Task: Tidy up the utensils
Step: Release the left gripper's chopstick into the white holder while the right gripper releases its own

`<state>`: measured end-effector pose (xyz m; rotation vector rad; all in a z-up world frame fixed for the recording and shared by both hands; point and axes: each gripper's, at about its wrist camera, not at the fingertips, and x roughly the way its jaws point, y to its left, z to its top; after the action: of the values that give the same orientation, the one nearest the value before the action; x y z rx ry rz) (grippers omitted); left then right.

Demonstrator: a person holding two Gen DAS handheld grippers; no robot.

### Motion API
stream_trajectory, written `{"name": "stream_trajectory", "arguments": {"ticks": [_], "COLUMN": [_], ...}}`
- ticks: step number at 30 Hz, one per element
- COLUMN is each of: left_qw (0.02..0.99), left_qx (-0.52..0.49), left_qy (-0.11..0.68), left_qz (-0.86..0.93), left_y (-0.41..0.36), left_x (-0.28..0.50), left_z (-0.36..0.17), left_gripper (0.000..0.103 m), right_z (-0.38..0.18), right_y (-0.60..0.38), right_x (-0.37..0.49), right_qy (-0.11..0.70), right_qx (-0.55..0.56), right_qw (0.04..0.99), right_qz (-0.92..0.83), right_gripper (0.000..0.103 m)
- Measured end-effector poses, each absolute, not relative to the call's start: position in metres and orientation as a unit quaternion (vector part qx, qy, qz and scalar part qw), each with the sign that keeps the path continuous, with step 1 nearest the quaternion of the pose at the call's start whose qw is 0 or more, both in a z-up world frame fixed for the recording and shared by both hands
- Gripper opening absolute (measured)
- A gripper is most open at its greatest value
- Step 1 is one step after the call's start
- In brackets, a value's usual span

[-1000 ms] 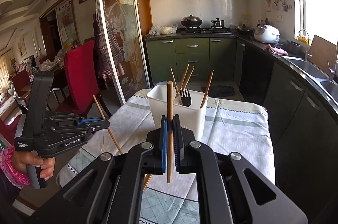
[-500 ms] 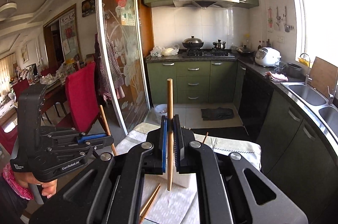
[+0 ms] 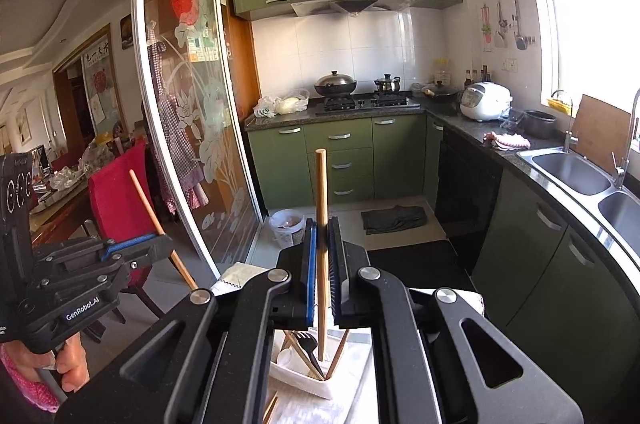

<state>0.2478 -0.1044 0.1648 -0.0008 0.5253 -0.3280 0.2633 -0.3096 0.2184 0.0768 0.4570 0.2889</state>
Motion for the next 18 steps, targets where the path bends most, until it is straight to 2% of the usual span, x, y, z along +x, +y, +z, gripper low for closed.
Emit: {"name": "stream_trajectory", "arguments": {"ticks": [11, 13, 15, 18], "left_qw": [0.923, 0.920, 0.921, 0.922], "left_qx": [0.017, 0.021, 0.024, 0.023], "left_qy": [0.357, 0.363, 0.361, 0.357], "left_qz": [-0.143, -0.144, -0.144, -0.149], "left_y": [-0.116, -0.114, -0.111, -0.106], "left_x": [0.294, 0.293, 0.286, 0.271], "left_z": [0.086, 0.082, 0.082, 0.087], "left_gripper": [0.007, 0.015, 0.023, 0.026], "right_z": [0.114, 0.107, 0.107, 0.114], "right_y": [-0.286, -0.285, -0.284, -0.285], "right_x": [0.303, 0.303, 0.298, 0.278], "right_qy": [0.313, 0.316, 0.313, 0.294], "right_qx": [0.024, 0.025, 0.023, 0.023], "right_qw": [0.936, 0.935, 0.936, 0.942], "right_qz": [0.159, 0.160, 0.162, 0.162], "right_gripper": [0.007, 0.009, 0.019, 0.019]}}
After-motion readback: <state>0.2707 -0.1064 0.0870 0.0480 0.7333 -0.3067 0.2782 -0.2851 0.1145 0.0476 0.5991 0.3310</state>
